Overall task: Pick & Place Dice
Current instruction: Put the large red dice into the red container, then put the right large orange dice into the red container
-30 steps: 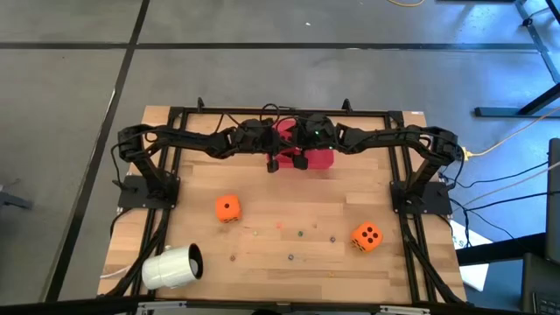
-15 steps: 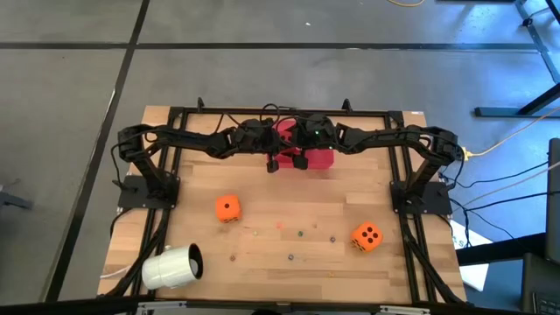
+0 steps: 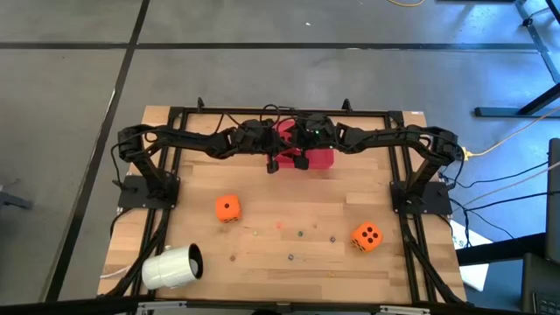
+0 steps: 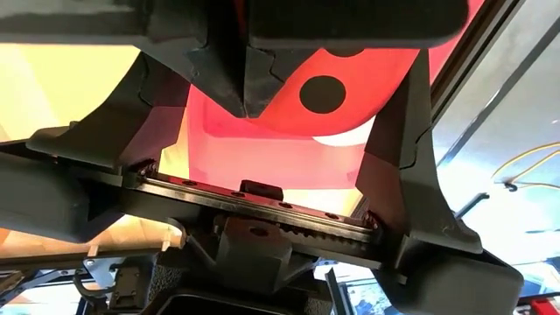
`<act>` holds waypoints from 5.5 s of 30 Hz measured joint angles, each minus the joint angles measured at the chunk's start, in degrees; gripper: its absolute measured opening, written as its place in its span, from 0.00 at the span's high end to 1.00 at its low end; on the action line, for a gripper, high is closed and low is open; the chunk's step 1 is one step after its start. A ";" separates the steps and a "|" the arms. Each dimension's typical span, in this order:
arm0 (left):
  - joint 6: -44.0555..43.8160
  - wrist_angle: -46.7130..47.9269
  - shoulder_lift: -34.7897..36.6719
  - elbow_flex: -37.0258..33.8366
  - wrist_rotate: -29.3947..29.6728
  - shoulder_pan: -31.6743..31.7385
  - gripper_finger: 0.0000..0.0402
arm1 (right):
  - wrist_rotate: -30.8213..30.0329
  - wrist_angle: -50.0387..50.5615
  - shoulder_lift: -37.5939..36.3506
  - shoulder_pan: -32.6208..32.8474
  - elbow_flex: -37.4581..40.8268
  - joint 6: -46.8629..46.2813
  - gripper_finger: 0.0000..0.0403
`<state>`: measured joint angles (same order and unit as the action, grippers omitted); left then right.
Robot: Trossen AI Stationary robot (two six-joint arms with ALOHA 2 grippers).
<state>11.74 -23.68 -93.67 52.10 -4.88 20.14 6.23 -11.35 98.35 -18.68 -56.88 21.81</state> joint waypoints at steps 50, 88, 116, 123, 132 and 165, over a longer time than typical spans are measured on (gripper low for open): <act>-5.83 8.15 -0.02 0.09 3.69 0.35 1.00 | -4.31 0.42 0.09 2.34 0.02 -8.32 0.01; -8.89 16.76 8.41 -0.13 3.80 0.29 0.99 | -14.40 5.23 -0.07 2.54 -0.07 -15.70 0.01; -9.35 41.52 31.73 -0.09 19.61 -20.48 0.99 | -18.90 47.74 -22.01 21.11 0.00 -33.38 0.01; -9.45 41.85 31.69 -0.09 28.95 -24.32 0.99 | -9.13 62.65 -25.65 29.28 0.00 -46.19 0.01; -10.07 40.50 28.28 -0.09 33.06 -24.97 0.99 | -7.56 70.99 -25.70 41.99 0.00 -80.68 0.01; -9.43 33.70 24.35 -0.09 35.27 -24.94 0.99 | -1.20 74.82 -13.27 57.05 -0.07 -105.26 0.01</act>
<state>2.31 10.02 -69.32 52.01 30.39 -4.80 5.03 63.47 85.08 38.37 -56.95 -83.45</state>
